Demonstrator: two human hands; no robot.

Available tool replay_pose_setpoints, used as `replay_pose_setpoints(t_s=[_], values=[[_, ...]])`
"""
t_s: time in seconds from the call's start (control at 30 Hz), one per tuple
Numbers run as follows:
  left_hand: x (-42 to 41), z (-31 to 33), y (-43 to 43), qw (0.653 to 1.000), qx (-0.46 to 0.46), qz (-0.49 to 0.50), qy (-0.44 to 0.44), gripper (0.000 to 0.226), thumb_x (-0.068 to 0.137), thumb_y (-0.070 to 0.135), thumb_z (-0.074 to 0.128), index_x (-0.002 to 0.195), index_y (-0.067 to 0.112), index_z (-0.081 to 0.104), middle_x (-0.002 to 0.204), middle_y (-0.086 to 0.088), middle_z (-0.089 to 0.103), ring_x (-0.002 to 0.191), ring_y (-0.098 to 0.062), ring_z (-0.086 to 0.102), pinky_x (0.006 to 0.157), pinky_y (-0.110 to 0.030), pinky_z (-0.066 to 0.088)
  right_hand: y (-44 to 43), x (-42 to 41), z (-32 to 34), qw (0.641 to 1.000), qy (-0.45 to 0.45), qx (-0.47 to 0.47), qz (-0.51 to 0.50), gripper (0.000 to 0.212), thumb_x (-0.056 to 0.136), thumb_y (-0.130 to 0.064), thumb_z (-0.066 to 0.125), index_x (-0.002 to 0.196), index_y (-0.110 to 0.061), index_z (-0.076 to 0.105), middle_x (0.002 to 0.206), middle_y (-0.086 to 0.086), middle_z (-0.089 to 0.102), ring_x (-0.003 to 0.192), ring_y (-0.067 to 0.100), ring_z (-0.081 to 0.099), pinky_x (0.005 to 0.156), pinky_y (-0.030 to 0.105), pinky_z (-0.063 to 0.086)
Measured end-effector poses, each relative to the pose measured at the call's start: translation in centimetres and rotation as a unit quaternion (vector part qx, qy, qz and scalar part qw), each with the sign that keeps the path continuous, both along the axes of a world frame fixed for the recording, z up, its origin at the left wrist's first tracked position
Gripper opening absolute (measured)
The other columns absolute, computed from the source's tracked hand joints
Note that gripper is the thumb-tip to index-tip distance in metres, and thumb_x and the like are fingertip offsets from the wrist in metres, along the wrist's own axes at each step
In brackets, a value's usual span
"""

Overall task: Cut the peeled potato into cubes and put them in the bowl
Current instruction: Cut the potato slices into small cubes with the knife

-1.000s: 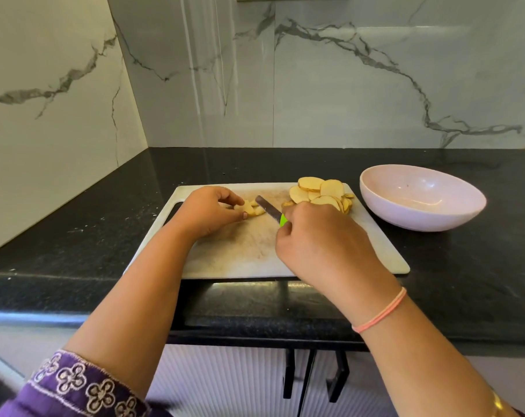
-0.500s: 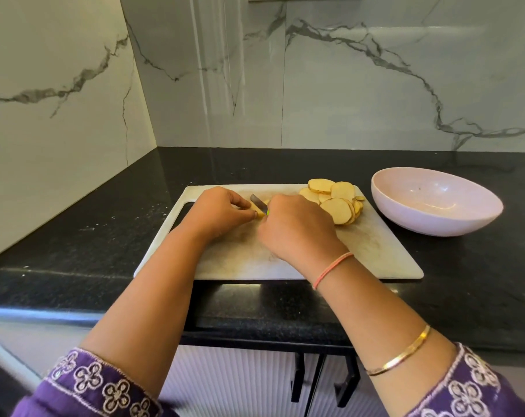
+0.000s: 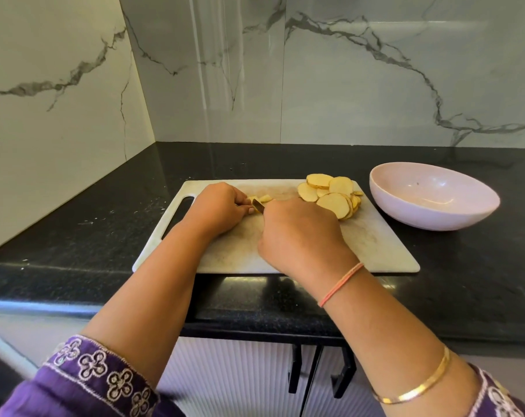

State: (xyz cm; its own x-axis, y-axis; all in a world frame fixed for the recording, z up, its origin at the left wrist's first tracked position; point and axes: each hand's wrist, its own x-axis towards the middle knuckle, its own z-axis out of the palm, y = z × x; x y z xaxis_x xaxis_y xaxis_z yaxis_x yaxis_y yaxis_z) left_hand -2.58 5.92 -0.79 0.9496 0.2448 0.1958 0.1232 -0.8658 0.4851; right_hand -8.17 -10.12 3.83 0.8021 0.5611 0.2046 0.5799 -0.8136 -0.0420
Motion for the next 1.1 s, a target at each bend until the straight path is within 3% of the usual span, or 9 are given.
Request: replay_pose_setpoints(t_s=[0.13, 0.27, 0.43, 0.57, 0.67, 0.87, 1.0, 1.1], values=[[0.3, -0.1, -0.3, 1.0, -0.001, -0.004, 0.006, 0.024, 0.089, 0.026, 0.065, 0.109, 0.016, 0.072, 0.115, 0.001, 0.068, 0.103, -0.016, 0.06, 0.095, -0.029, 0.045, -1.1, -1.2, -0.3, 1.0, 0.016, 0.004, 0.006, 0.009, 0.095, -0.018, 0.044, 0.088, -0.021, 0.047, 0.064, -0.001, 0.034, 0.058, 0.016, 0.036, 0.053, 0.03, 0.032], [0.1, -0.1, 0.0, 1.0, -0.007, 0.003, 0.01, 0.026, 0.087, 0.027, 0.067, 0.11, 0.015, 0.071, 0.117, 0.001, 0.067, 0.107, -0.015, 0.059, 0.097, -0.029, 0.044, -1.9, -2.1, -0.3, 1.0, 0.022, 0.01, 0.014, 0.017, 0.094, -0.019, 0.045, 0.078, -0.02, 0.038, 0.065, -0.001, 0.038, 0.056, 0.016, 0.035, 0.052, 0.029, 0.032], [-0.7, -0.2, 0.2, 0.999, -0.048, 0.006, -0.004, 0.036, 0.088, 0.02, 0.066, 0.124, 0.02, 0.062, 0.122, 0.004, 0.064, 0.108, -0.016, 0.059, 0.085, -0.025, 0.043, -3.0, -2.1, -0.2, 0.999, 0.033, 0.041, -0.007, 0.025, 0.093, -0.022, 0.044, 0.069, -0.019, 0.038, 0.065, -0.002, 0.043, 0.056, 0.013, 0.039, 0.049, 0.026, 0.031], [-1.0, 0.2, 0.0, 0.997, -0.07, -0.017, -0.008, 0.057, 0.089, 0.007, 0.053, 0.14, 0.029, 0.042, 0.136, 0.012, 0.052, 0.113, -0.016, 0.054, 0.084, -0.025, 0.045, -3.8, -1.2, -0.2, 0.995, 0.02, 0.095, -0.032, 0.015, 0.094, -0.025, 0.044, 0.091, -0.017, 0.056, 0.065, -0.004, 0.043, 0.059, 0.014, 0.043, 0.049, 0.024, 0.031], [-0.8, 0.3, -0.6, 0.998, -0.053, -0.038, 0.002, 0.056, 0.088, 0.007, 0.05, 0.14, 0.029, 0.042, 0.135, 0.011, 0.054, 0.109, -0.015, 0.055, 0.09, -0.026, 0.044, -3.6, -0.4, -0.3, 0.994, 0.02, 0.103, -0.035, 0.024, 0.094, -0.027, 0.043, 0.106, -0.017, 0.061, 0.067, -0.002, 0.045, 0.067, 0.019, 0.048, 0.052, 0.026, 0.035], [-0.4, 0.2, -0.6, 0.999, -0.029, -0.03, -0.01, 0.044, 0.089, 0.019, 0.06, 0.131, 0.027, 0.052, 0.119, 0.007, 0.06, 0.085, -0.008, 0.053, 0.076, -0.021, 0.04, -2.9, 1.5, -1.1, 0.993, 0.016, 0.103, -0.056, 0.024, 0.094, -0.025, 0.043, 0.107, -0.016, 0.062, 0.071, -0.001, 0.046, 0.071, 0.022, 0.048, 0.055, 0.026, 0.035], [-0.5, 0.3, -0.2, 0.999, -0.032, -0.015, -0.011, 0.035, 0.089, 0.024, 0.064, 0.123, 0.025, 0.06, 0.109, 0.006, 0.061, 0.089, -0.009, 0.054, 0.077, -0.021, 0.039, -3.0, 2.3, -1.4, 0.99, 0.011, 0.126, -0.061, 0.03, 0.093, -0.026, 0.042, 0.115, -0.017, 0.062, 0.079, 0.002, 0.054, 0.074, 0.022, 0.053, 0.057, 0.027, 0.038], [-0.5, 0.4, -0.1, 0.999, -0.029, -0.013, -0.004, 0.033, 0.09, 0.025, 0.063, 0.123, 0.024, 0.061, 0.102, 0.008, 0.058, 0.087, -0.008, 0.052, 0.075, -0.019, 0.038, -3.4, 2.2, -1.4, 0.987, -0.004, 0.142, -0.07, 0.025, 0.093, -0.025, 0.042, 0.103, -0.015, 0.063, 0.071, 0.0, 0.05, 0.071, 0.022, 0.051, 0.052, 0.025, 0.033]])
